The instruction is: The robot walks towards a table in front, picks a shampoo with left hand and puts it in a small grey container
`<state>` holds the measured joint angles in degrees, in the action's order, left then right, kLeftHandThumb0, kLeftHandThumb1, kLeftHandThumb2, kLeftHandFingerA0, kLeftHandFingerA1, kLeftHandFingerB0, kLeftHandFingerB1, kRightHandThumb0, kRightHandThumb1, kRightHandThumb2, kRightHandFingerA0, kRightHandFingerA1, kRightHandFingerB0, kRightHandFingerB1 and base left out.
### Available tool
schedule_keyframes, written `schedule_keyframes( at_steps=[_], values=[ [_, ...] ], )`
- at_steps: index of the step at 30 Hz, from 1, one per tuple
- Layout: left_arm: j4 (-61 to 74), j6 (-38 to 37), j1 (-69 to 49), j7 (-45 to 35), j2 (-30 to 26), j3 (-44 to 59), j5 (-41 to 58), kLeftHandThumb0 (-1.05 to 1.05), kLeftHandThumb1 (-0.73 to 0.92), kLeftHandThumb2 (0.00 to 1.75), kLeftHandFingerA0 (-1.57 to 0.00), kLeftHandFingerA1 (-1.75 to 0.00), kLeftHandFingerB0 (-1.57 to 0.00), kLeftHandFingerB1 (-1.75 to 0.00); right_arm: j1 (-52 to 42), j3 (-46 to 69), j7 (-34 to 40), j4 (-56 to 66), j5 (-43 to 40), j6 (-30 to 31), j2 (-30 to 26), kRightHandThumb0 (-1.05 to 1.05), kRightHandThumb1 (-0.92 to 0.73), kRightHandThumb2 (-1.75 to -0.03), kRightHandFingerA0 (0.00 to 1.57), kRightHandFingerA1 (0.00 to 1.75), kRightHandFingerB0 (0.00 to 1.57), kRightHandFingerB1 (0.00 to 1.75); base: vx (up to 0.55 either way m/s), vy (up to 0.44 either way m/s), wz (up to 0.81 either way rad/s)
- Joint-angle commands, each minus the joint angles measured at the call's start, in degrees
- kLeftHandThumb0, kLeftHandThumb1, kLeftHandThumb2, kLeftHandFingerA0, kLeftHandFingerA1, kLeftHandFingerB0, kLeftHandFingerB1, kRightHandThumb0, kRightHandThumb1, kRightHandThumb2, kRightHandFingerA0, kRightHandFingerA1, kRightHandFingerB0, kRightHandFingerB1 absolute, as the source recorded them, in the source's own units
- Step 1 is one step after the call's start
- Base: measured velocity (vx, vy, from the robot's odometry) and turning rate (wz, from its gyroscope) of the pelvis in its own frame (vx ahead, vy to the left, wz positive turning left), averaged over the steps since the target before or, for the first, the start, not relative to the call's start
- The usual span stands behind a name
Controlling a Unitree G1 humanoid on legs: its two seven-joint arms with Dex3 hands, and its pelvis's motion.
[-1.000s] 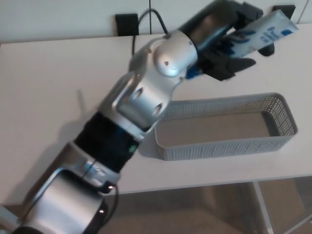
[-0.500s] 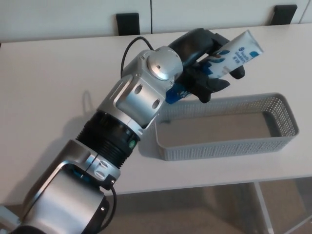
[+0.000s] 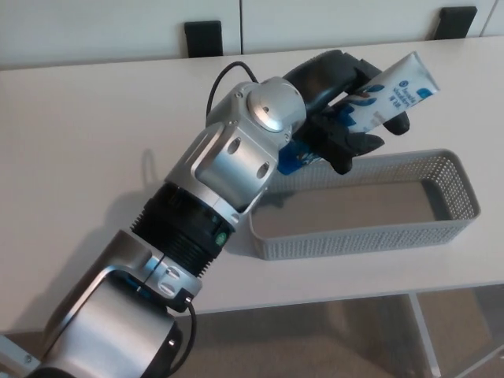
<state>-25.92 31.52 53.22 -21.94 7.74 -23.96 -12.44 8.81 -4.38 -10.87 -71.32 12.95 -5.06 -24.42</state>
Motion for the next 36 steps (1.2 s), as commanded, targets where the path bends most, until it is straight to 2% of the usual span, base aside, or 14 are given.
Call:
schedule_keyframes(
  at_steps=[1, 4, 7, 10, 11, 12, 13, 14, 15, 16, 17, 21, 33, 36],
  values=[
    [-0.8, 1.67, -0.32, -0.29, 1.0, -0.63, -0.17, -0.16, 0.65, 0.87, -1.06, -1.28, -0.83, -1.0, 0.11, 0.11, -0.15, 0.09, -0.26, 1.29, -0.28, -0.34, -0.62, -0.75, 0.59, 0.53, 0.46, 0.46, 0.0, 0.0, 0.0],
    [-1.31, 1.45, -0.68, -0.22, 1.05, -0.81, -0.41, -0.14, 0.67, 0.86, -1.08, -1.24, -0.86, -0.97, 0.01, 0.11, -0.43, -0.04, -0.22, 0.99, -0.47, -0.24, -0.7, -0.6, 0.64, 0.44, 0.49, 0.38, 0.0, 0.0, 0.0],
    [-0.64, 1.73, -1.34, -0.47, 0.51, -1.17, -0.69, -0.14, 0.65, 0.89, -1.1, -1.19, -0.88, -0.89, -0.07, 0.18, -0.6, 0.02, -0.29, 1.11, -0.52, -0.34, -0.63, -0.75, 0.6, 0.53, 0.44, 0.46, 0.0, 0.0, 0.0],
    [-0.39, 1.63, -1.86, -0.07, 0.22, -1.77, -1.31, -0.28, 0.72, 0.62, -1.1, -0.79, -0.76, -0.51, -0.39, 0.24, -0.61, 0.08, -0.36, 1.03, -0.51, -0.24, -0.71, -0.6, 0.64, 0.45, 0.48, 0.38, 0.0, 0.0, 0.0],
    [-0.81, 2.99, -1.26, -0.5, 0.12, -2.36, -1.73, -0.42, 0.62, 0.59, -0.83, -0.56, -0.54, -0.4, -0.43, 0.58, -0.82, 0.02, -0.72, 1.0, -0.46, -0.22, -0.71, -0.61, 0.63, 0.46, 0.47, 0.38, 0.0, 0.0, 0.0],
    [-0.91, 3.32, -1.09, -0.67, 0.09, -2.5, -1.79, -0.42, 0.62, 0.59, -0.83, -0.56, -0.54, -0.4, -0.44, 0.68, -0.86, 0.01, -0.81, 0.99, -0.45, -0.22, -0.71, -0.61, 0.63, 0.46, 0.47, 0.38, 0.0, 0.0, 0.0],
    [-0.57, 2.4, 0.53, -5.45, -2.76, -7.82, -4.63, -0.74, 0.57, 0.57, -0.24, -0.4, -0.06, -0.22, -0.54, 0.66, -0.7, -0.08, -0.73, 0.87, -0.32, -0.23, -0.71, -0.61, 0.62, 0.45, 0.48, 0.38, 0.0, 0.0, 0.0],
    [-0.84, 2.85, 1.1, -6.41, -3.37, -9.77, -5.44, -0.74, 0.43, 0.87, 0.0, -0.24, 0.0, -0.12, -0.7, 0.78, -0.6, -0.13, -0.79, 1.13, -0.22, -0.24, -0.71, -0.61, 0.62, 0.45, 0.48, 0.38, 0.0, 0.0, 0.0],
    [-0.8, 3.0, 1.21, -6.43, -3.54, -10.13, -5.29, -0.74, 0.43, 0.87, 0.0, -0.24, 0.0, -0.12, -0.72, 0.81, -0.6, -0.13, -0.79, 1.16, -0.2, -0.24, -0.71, -0.61, 0.62, 0.45, 0.48, 0.38, 0.0, 0.0, 0.0],
    [-1.61, 2.64, 1.23, -6.11, -3.52, -10.53, -5.07, -0.92, 0.56, 0.57, 0.0, 0.0, 0.0, 0.0, -0.94, 0.86, -0.64, 0.02, -0.81, 0.77, -0.25, -0.24, -0.71, -0.6, 0.63, 0.45, 0.48, 0.39, 0.0, 0.0, 0.0],
    [-1.77, 2.53, 1.14, -5.85, -3.55, -10.71, -5.0, -0.88, 0.45, 0.85, 0.0, 0.0, 0.0, 0.0, -1.06, 0.93, -0.77, 0.07, -0.85, 0.58, -0.26, -0.23, -0.71, -0.61, 0.62, 0.45, 0.48, 0.39, 0.0, 0.0, 0.0],
    [-1.89, 1.97, 0.8, -5.4, -3.61, -11.29, -5.06, -0.96, 0.54, 0.59, 0.0, 0.0, 0.0, 0.0, -1.58, 0.78, -0.73, 0.34, -0.58, 0.65, -0.44, -0.24, -0.72, -0.61, 0.62, 0.45, 0.48, 0.38, 0.0, 0.0, 0.0],
    [2.54, 3.13, -1.18, -6.56, -5.84, -11.49, -5.39, -0.87, 0.44, 0.85, 0.0, 0.0, 0.0, 0.0, -3.31, -0.52, 0.09, 0.49, 0.37, -0.46, -0.7, -0.34, -0.6, -0.76, 0.59, 0.54, 0.46, 0.48, 0.0, 0.0, 0.0],
    [7.22, 2.09, -2.44, -5.63, -6.7, -9.8, -5.13, -0.82, 0.44, 0.87, 0.0, 0.0, 0.0, 0.0, -3.52, -0.61, 0.4, 0.27, 0.43, -0.11, -0.8, -0.27, -0.69, -0.6, 0.63, 0.45, 0.48, 0.38, 0.0, 0.0, 0.0]
  ],
)
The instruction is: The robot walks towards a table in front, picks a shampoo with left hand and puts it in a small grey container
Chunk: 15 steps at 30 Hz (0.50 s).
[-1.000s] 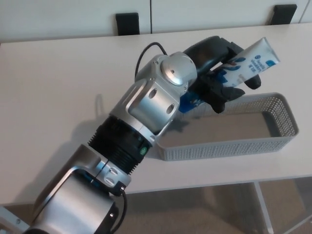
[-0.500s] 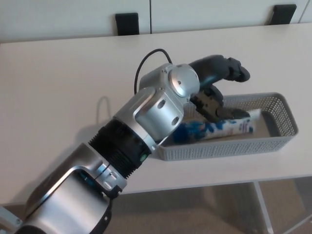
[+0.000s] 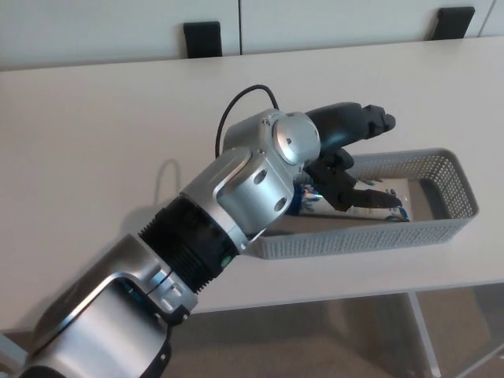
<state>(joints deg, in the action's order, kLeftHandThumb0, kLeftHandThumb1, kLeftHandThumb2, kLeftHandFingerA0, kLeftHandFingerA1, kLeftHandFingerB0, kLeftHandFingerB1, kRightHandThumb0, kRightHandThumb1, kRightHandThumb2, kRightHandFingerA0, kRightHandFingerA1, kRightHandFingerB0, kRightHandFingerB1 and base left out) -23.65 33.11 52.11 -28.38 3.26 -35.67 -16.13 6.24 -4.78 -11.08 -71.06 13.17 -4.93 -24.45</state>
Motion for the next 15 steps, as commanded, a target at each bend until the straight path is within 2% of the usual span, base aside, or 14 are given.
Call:
schedule_keyframes(
  at_steps=[1, 2, 6, 8, 9, 10, 11, 12, 13, 14, 15],
  values=[
    [6.7, 0.17, -1.65, 0.9, -2.58, 2.21, -1.52, -0.8, 0.43, 0.86, 0.0, -0.01, 0.0, -0.02, -1.03, -0.06, 0.53, -0.01, 0.04, -0.11, -0.79, -0.27, -0.69, -0.6, 0.63, 0.45, 0.48, 0.38, 0.0, 0.0, 0.0],
    [12.06, 0.1, -2.21, 0.86, -3.7, 2.85, -1.91, -0.76, 0.41, 0.86, -0.02, -0.07, 0.0, -0.08, -1.19, 0.24, 0.31, 0.13, -0.33, 0.19, -0.8, -0.35, -0.6, -0.75, 0.61, 0.54, 0.45, 0.47, 0.0, 0.0, 0.0],
    [26.43, 1.9, -4.21, -0.22, -6.17, 6.03, -1.19, -0.7, 0.38, 0.84, 0.0, -0.11, 0.0, -0.14, -1.25, 0.5, -0.06, 0.5, -0.72, 0.23, -0.38, -0.35, -0.6, -0.76, 0.62, 0.55, 0.47, 0.48, 0.0, 0.0, 0.0],
    [33.68, 2.61, -5.12, -1.24, -8.22, 6.94, -1.72, -0.7, 0.38, 0.84, 0.0, -0.12, 0.0, -0.17, -1.08, 0.49, 0.08, 0.47, -0.68, 0.43, -0.28, -0.33, -0.6, -0.75, 0.61, 0.54, 0.46, 0.47, 0.0, 0.0, 0.0],
    [37.26, 2.32, -5.76, -1.57, -9.33, 7.35, -2.12, -0.69, 0.38, 0.84, 0.0, -0.16, 0.0, -0.19, -1.01, 0.56, 0.1, 0.46, -0.72, 0.54, -0.37, -0.24, -0.69, -0.6, 0.64, 0.45, 0.48, 0.39, 0.0, 0.0, 0.0],
    [40.9, 1.98, -6.71, -1.75, -10.26, 8.1, -2.05, -0.67, 0.37, 0.83, -0.01, -0.25, 0.0, -0.27, -0.96, 0.58, 0.09, 0.4, -0.69, 0.57, -0.55, -0.25, -0.69, -0.6, 0.65, 0.46, 0.49, 0.39, 0.0, 0.0, 0.0],
    [43.66, 1.63, -7.52, -1.84, -10.86, 8.88, -1.79, -0.67, 0.37, 0.83, -0.01, -0.25, 0.0, -0.27, -0.92, 0.58, 0.06, 0.31, -0.65, 0.54, -0.72, -0.25, -0.69, -0.6, 0.65, 0.46, 0.49, 0.39, 0.0, 0.0, 0.0],
    [50.17, 0.71, -10.29, -1.84, -12.05, 11.63, -0.7, -0.35, 0.13, 0.8, -0.01, -0.5, 0.0, -0.47, -0.41, 0.53, -0.01, 0.13, -0.53, 0.7, -0.98, -0.25, -0.69, -0.6, 0.63, 0.45, 0.48, 0.38, 0.0, 0.0, 0.0],
    [56.16, 0.28, -13.56, -1.76, -12.94, 13.57, 0.12, -0.32, 0.14, 0.81, -0.06, -0.52, -0.06, -0.49, -0.81, 0.4, 0.14, 0.18, -0.38, 0.69, -1.05, -0.25, -0.68, -0.6, 0.65, 0.45, 0.49, 0.38, 0.0, 0.0, 0.0],
    [59.79, 0.52, -15.71, -2.11, -13.6, 14.83, 0.7, -0.65, 0.45, 0.55, -0.22, -0.33, -0.22, -0.29, -1.18, 0.39, 0.16, 0.31, -0.38, 0.48, -1.07, -0.34, -0.6, -0.75, 0.61, 0.54, 0.47, 0.48, 0.0, 0.0, 0.0],
    [64.82, 0.67, -19.04, -2.87, -14.92, 16.63, 1.42, -0.3, 0.2, 0.83, -0.09, -0.53, -0.09, -0.51, -1.68, 0.37, 0.14, 0.34, -0.39, 0.07, -1.08, -0.34, -0.6, -0.75, 0.59, 0.54, 0.47, 0.48, 0.0, 0.0, 0.0]
  ],
)
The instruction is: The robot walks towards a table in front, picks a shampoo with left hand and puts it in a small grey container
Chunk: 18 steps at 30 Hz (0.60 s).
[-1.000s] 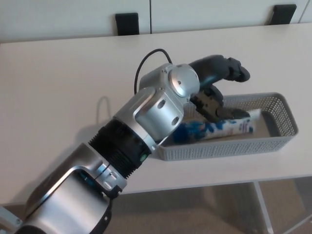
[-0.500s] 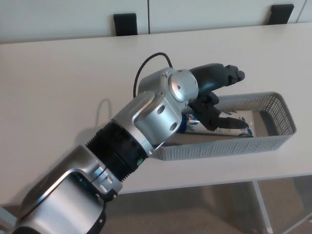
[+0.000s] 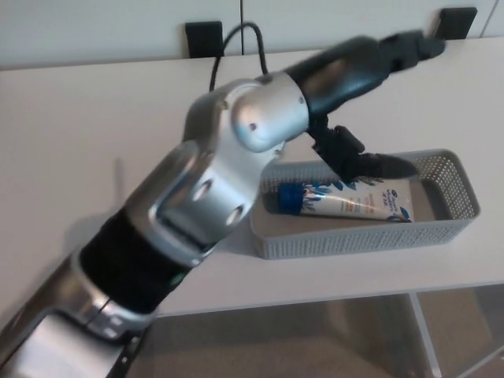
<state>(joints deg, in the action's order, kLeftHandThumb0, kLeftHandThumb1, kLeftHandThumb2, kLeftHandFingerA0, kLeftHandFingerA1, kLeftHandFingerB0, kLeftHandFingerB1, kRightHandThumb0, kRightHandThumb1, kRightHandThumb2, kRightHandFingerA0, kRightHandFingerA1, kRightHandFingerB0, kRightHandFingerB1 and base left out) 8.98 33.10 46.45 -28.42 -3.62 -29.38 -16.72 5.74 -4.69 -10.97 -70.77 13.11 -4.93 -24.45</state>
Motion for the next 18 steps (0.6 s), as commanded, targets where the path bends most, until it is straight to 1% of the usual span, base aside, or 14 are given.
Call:
schedule_keyframes(
  at_steps=[1, 3, 4, 5, 6, 7, 8, 11, 13, 14, 15, 16, 17, 18],
  values=[
    [34.47, 0.37, -15.25, -3.07, -8.81, 10.92, 2.11, -0.3, 0.2, 0.83, -0.09, -0.53, -0.09, -0.51, -1.59, 0.19, 0.11, -0.05, -0.24, -0.1, -1.06, -0.34, -0.6, -0.75, 0.59, 0.54, 0.47, 0.48, 0.0, 0.0, 0.0],
    [40.42, 0.92, -19.96, -4.08, -10.15, 13.66, 3.45, -0.29, 0.21, 0.84, -0.09, -0.53, -0.09, -0.51, -2.27, -0.02, 0.32, -0.04, -0.04, -0.2, -0.99, -0.34, -0.61, -0.75, 0.61, 0.54, 0.47, 0.48, 0.0, 0.0, 0.0],
    [43.74, 0.85, -23.37, -4.66, -10.43, 15.93, 4.61, -0.53, 0.45, 0.54, -0.28, -0.32, -0.29, -0.31, -2.35, 0.08, 0.03, -0.12, -0.19, 0.08, -0.95, -0.22, -0.69, -0.6, 0.63, 0.45, 0.5, 0.39, 0.0, 0.0, 0.0],
    [47.83, 0.73, -27.58, -5.35, -10.78, 18.78, 6.09, -0.53, 0.45, 0.54, -0.28, -0.32, -0.29, -0.31, -2.42, 0.21, -0.34, -0.22, -0.39, 0.43, -0.91, -0.22, -0.69, -0.6, 0.63, 0.45, 0.5, 0.39, 0.0, 0.0, 0.0],
    [50.27, -0.41, -31.28, -5.72, -10.8, 21.17, 7.58, -0.51, 0.45, 0.54, -0.31, -0.34, -0.31, -0.3, -2.32, 0.07, -0.49, -0.3, -0.25, 0.33, -0.94, -0.2, -0.7, -0.6, 0.64, 0.46, 0.5, 0.39, 0.0, 0.0, 0.0],
    [51.01, -7.13, -40.71, -6.8, -10.58, 27.18, 13.76, -0.52, 0.45, 0.54, -0.34, -0.36, -0.31, -0.31, -2.77, -0.09, -1.37, -0.75, -0.12, -1.44, -1.32, -0.21, -0.72, -0.61, 0.63, 0.48, 0.49, 0.4, 0.0, 0.0, 0.0],
    [51.02, -9.97, -44.38, -7.19, -10.58, 29.52, 16.34, -0.52, 0.45, 0.54, -0.34, -0.36, -0.31, -0.31, -2.98, -0.13, -1.74, -0.94, -0.09, -2.18, -1.47, -0.21, -0.72, -0.61, 0.63, 0.48, 0.49, 0.4, 0.0, 0.0, 0.0],
    [51.02, -19.09, -59.51, -8.41, -13.13, 35.93, 26.39, -0.55, 0.45, 0.54, -0.3, -0.35, -0.29, -0.3, -3.67, -0.1, -1.35, -1.81, -0.12, -2.04, -0.79, -0.23, -0.69, -0.6, 0.62, 0.49, 0.49, 0.41, 0.0, 0.0, 0.0],
    [51.02, -28.21, -73.26, -10.52, -13.26, 41.74, 32.45, -0.58, 0.45, 0.55, -0.31, -0.35, -0.28, -0.3, -3.95, 0.08, -0.97, -1.93, -0.31, -1.57, -0.34, -0.23, -0.7, -0.6, 0.62, 0.48, 0.48, 0.41, 0.0, 0.0, 0.0],
    [51.02, -32.18, -82.28, -14.1, -11.7, 47.04, 37.67, -0.54, 0.43, 0.54, -0.31, -0.35, -0.29, -0.3, -4.06, 0.42, -1.05, -2.27, -0.65, -1.32, -0.14, -0.21, -0.71, -0.6, 0.63, 0.48, 0.49, 0.41, 0.0, 0.0, 0.0],
    [51.02, -34.43, -86.27, -16.24, -10.27, 49.96, 39.61, -0.57, 0.46, 0.55, -0.34, -0.35, -0.3, -0.31, -4.06, 0.57, -1.04, -2.47, -0.79, -1.22, -0.02, -0.21, -0.72, -0.61, 0.63, 0.48, 0.49, 0.41, 0.0, 0.0, 0.0],
    [51.02, -35.99, -87.54, -17.27, -9.23, 51.39, 39.69, -0.57, 0.46, 0.55, -0.34, -0.35, -0.3, -0.31, -4.02, 0.59, -0.94, -2.55, -0.79, -1.19, 0.04, -0.21, -0.72, -0.61, 0.63, 0.48, 0.49, 0.41, 0.0, 0.0, 0.0],
    [51.02, -34.7, -90.07, -21.15, -7.27, 54.99, 42.55, -0.56, 0.45, 0.55, -0.32, -0.34, -0.29, -0.3, -3.92, 0.65, -0.94, -2.69, -0.84, -0.99, 0.07, -0.22, -0.71, -0.6, 0.63, 0.48, 0.49, 0.4, 0.0, 0.0, 0.0],
    [50.16, -34.95, -92.84, -25.27, -5.33, 59.35, 45.61, -0.6, 0.38, 0.74, -0.31, -0.44, -0.26, -0.4, -3.68, 0.61, -0.91, -2.7, -0.79, -0.85, 0.08, -0.22, -0.71, -0.6, 0.63, 0.48, 0.5, 0.41, 0.0, 0.0, 0.0]
  ],
)
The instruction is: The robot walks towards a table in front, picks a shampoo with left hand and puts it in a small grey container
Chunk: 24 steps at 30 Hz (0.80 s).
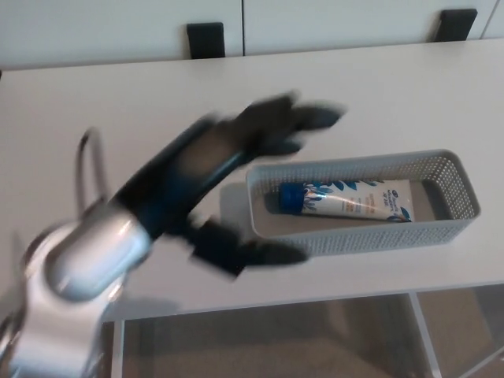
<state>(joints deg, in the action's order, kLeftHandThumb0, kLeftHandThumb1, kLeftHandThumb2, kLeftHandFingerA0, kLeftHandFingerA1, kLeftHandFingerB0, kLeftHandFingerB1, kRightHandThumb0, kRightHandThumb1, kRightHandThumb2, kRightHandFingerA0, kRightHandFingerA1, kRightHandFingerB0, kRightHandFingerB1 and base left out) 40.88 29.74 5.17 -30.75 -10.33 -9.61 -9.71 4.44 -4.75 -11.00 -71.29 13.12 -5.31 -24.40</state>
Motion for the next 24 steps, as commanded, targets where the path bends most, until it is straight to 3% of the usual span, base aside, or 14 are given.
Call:
schedule_keyframes(
  at_steps=[1, 2, 4, 7, 8, 11, 12, 15, 24],
  values=[
    [17.15, -32.72, -53.83, -26.0, 2.68, 43.09, 41.01, -0.6, 0.38, 0.74, -0.31, -0.44, -0.26, -0.4, -2.15, 0.58, -0.84, -2.11, -0.7, -0.41, 0.03, -0.22, -0.71, -0.6, 0.63, 0.48, 0.5, 0.41, 0.0, 0.0, 0.0],
    [14.71, -35.95, -56.99, -29.35, 3.6, 46.08, 42.92, -0.6, 0.47, 0.55, -0.36, -0.33, -0.38, -0.33, -2.5, 0.73, -0.85, -2.07, -0.84, -0.46, -0.16, -0.22, -0.7, -0.6, 0.63, 0.48, 0.49, 0.4, 0.0, 0.0, 0.0],
    [11.38, -38.79, -59.88, -33.3, 3.33, 49.45, 44.29, -0.63, 0.48, 0.55, -0.35, -0.34, -0.37, -0.33, -2.46, 0.99, -0.9, -2.05, -1.07, -0.3, -0.27, -0.24, -0.7, -0.6, 0.63, 0.48, 0.48, 0.4, 0.0, 0.0, 0.0],
    [3.6, -37.41, -61.73, -43.89, -0.06, 55.1, 48.39, -0.59, 0.44, 0.55, -0.38, -0.36, -0.37, -0.33, -2.03, 0.73, -0.71, -2.02, -0.72, -0.35, -0.65, -0.25, -0.7, -0.6, 0.63, 0.48, 0.48, 0.4, 0.0, 0.0, 0.0],
    [2.11, -37.74, -62.05, -45.41, -0.94, 55.79, 48.22, -0.63, 0.39, 0.76, -0.39, -0.48, -0.32, -0.42, -1.97, 0.81, -0.77, -2.15, -0.78, -0.34, -0.69, -0.25, -0.7, -0.6, 0.63, 0.48, 0.48, 0.4, 0.0, 0.0, 0.0],
    [-3.91, -37.86, -62.74, -49.54, -5.15, 56.38, 44.59, -0.58, 0.35, 0.75, -0.41, -0.49, -0.32, -0.42, -1.76, 0.45, -0.59, -2.12, -0.38, -0.63, -0.83, -0.26, -0.7, -0.6, 0.64, 0.49, 0.48, 0.4, 0.0, 0.0, 0.0],
    [-5.9, -38.15, -63.07, -50.25, -6.46, 55.88, 42.83, -0.56, 0.41, 0.54, -0.44, -0.37, -0.42, -0.34, -1.89, 0.29, -0.51, -2.13, -0.21, -0.86, -0.87, -0.26, -0.7, -0.6, 0.64, 0.49, 0.48, 0.4, 0.0, 0.0, 0.0],
    [-13.18, -41.83, -63.66, -48.73, -11.3, 51.05, 33.47, -0.52, 0.42, 0.54, -0.44, -0.37, -0.42, -0.34, -2.05, 0.16, -0.46, -2.34, -0.06, -0.5, -0.9, -0.26, -0.71, -0.6, 0.63, 0.47, 0.47, 0.39, 0.0, 0.0, 0.0],
    [-14.66, -44.08, -64.62, -49.45, -12.3, 50.97, 35.04, -0.52, 0.42, 0.54, -0.44, -0.37, -0.42, -0.34, -2.02, 0.16, -0.45, -2.4, -0.07, -0.54, -0.89, -0.26, -0.71, -0.6, 0.63, 0.47, 0.47, 0.39, 0.0, 0.0, 0.0]
  ],
)
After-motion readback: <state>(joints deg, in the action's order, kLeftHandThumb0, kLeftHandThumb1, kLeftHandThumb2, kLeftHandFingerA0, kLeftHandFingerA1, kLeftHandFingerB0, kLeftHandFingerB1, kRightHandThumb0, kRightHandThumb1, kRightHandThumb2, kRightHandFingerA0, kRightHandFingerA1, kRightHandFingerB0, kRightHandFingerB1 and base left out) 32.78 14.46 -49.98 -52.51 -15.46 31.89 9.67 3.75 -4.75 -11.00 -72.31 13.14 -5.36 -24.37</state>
